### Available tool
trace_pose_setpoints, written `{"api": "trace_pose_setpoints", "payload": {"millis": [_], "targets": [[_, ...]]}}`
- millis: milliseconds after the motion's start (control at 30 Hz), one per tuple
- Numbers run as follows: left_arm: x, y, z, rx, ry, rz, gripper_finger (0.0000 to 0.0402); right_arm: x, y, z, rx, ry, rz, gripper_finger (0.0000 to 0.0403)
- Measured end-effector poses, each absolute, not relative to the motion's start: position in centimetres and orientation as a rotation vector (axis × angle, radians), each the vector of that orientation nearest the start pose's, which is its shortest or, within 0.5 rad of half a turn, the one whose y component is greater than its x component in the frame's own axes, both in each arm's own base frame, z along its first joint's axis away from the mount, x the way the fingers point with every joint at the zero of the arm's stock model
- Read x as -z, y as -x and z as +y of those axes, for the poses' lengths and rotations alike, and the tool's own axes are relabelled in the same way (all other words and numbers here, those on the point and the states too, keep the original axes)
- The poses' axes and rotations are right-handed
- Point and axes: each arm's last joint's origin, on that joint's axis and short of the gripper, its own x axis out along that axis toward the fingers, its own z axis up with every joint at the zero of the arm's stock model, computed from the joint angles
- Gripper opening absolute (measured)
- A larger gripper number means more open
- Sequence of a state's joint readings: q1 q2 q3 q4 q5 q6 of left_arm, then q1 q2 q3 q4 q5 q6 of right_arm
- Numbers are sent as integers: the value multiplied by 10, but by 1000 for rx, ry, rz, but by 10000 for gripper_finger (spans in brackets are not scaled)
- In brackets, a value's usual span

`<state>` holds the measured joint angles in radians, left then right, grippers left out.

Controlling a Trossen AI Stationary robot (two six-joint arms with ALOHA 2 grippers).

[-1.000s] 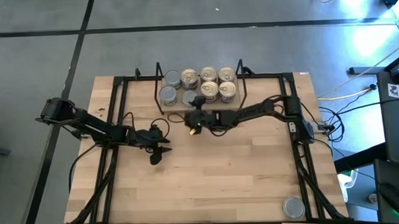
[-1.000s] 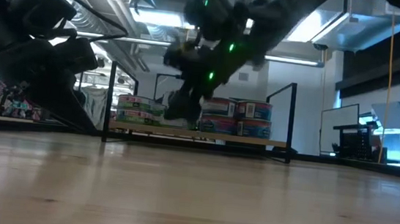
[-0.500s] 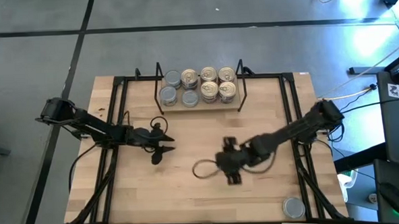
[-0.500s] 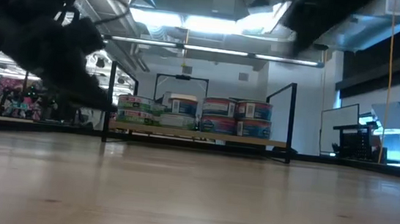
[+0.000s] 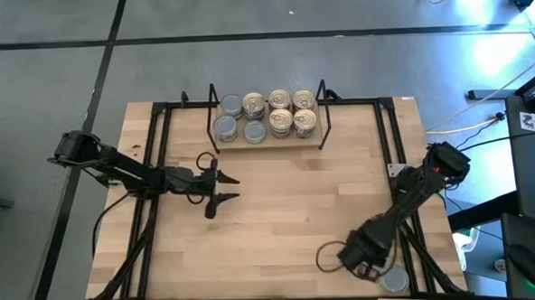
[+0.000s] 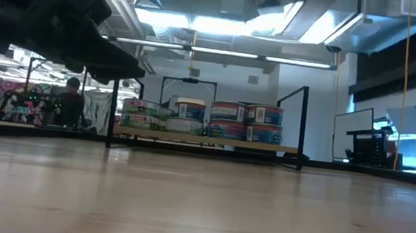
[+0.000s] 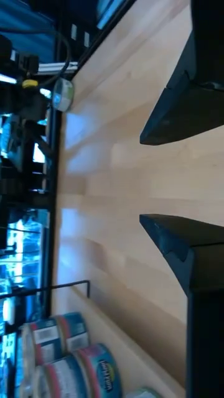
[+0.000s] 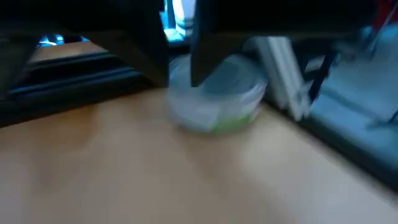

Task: Stack canned seafood by type on shelf
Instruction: Stack the green and white tuna can on top of the green and white tuna can on the shelf

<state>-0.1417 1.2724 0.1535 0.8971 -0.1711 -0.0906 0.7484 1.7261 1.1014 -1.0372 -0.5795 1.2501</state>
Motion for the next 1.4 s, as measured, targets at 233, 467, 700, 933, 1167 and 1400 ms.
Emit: {"api": "trace_pose_setpoints", "payload": {"millis": [233, 467, 700, 933, 1167, 1400], "targets": [[-142, -196, -23, -38, 51, 206, 191, -165, -181, 226, 227, -767, 2150, 8], [-141, -196, -23, -37, 42, 207, 191, -153, -166, 244, 130, -773, 2108, 14], [-142, -196, -23, -37, 43, 206, 191, -148, -183, 230, 86, -718, 1923, 8], [-140, -196, -23, -36, 37, 220, 191, -148, -228, 197, 22, -475, 1514, 3], [-139, -196, -23, -33, 4, 236, 191, -143, -274, 159, 52, -152, 1158, 6], [-141, -199, -23, -35, 20, 240, 191, -133, -320, 122, 22, 33, 945, 7]]}}
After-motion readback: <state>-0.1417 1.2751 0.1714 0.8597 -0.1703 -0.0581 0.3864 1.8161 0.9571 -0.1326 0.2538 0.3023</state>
